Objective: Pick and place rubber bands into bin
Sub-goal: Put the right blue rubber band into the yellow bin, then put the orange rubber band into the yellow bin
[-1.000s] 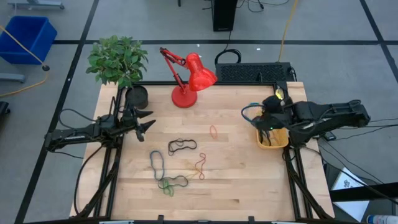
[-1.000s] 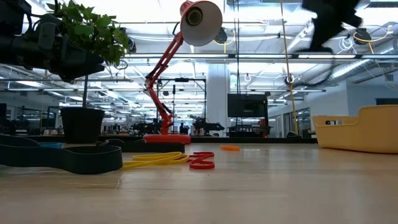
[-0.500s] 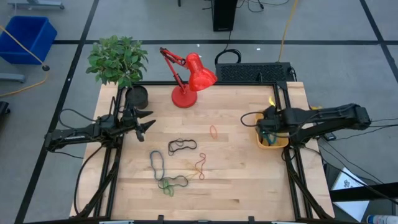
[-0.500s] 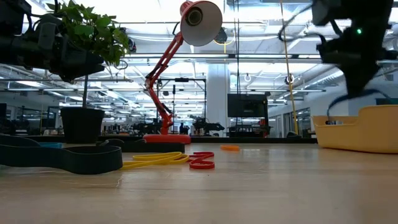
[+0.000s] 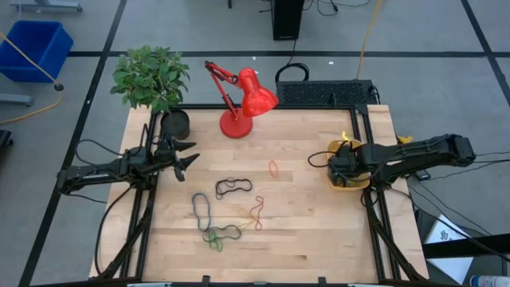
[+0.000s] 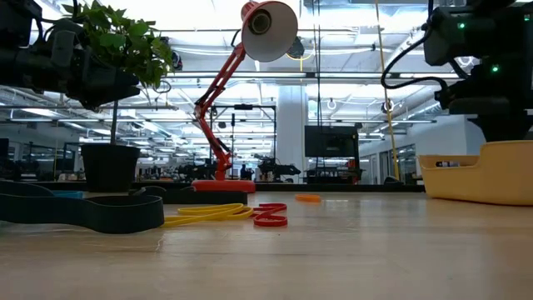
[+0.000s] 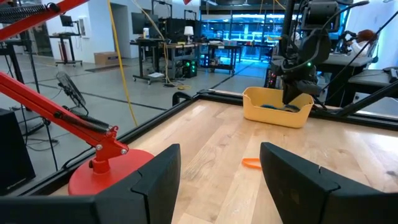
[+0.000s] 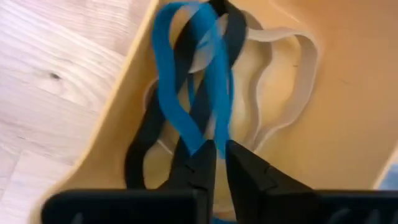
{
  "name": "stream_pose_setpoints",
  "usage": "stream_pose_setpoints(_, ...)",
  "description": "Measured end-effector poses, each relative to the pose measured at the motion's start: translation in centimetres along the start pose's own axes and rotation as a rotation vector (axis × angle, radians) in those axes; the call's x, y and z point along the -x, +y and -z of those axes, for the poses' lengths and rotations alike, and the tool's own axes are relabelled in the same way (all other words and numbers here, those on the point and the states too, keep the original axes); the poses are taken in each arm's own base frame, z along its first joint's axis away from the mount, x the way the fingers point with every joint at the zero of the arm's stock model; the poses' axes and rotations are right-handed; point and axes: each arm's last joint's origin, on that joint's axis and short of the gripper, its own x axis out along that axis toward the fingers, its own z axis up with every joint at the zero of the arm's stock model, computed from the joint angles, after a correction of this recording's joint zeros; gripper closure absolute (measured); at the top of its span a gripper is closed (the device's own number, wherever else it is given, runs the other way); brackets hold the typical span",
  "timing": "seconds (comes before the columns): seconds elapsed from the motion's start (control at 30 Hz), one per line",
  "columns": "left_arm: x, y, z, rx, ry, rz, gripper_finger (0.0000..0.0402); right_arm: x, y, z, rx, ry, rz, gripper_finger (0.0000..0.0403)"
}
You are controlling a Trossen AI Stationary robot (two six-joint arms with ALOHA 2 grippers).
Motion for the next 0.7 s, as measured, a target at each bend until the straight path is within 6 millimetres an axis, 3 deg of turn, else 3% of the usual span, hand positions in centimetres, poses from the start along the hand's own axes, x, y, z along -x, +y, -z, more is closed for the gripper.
stream_pose_setpoints(0.43,0.0,0.0,0.0,0.001,0.000,0.000,0.0174,0.6,-0.1,-0.2,-0.011,-0.040,-0.022,0.0247)
stream_pose_setpoints(0.7,0.0,0.0,0.0,0.002,0.000,0.000,0.0174,3.8,0.7,-1.3,-0.005,-0.208,-0.326,0.0237)
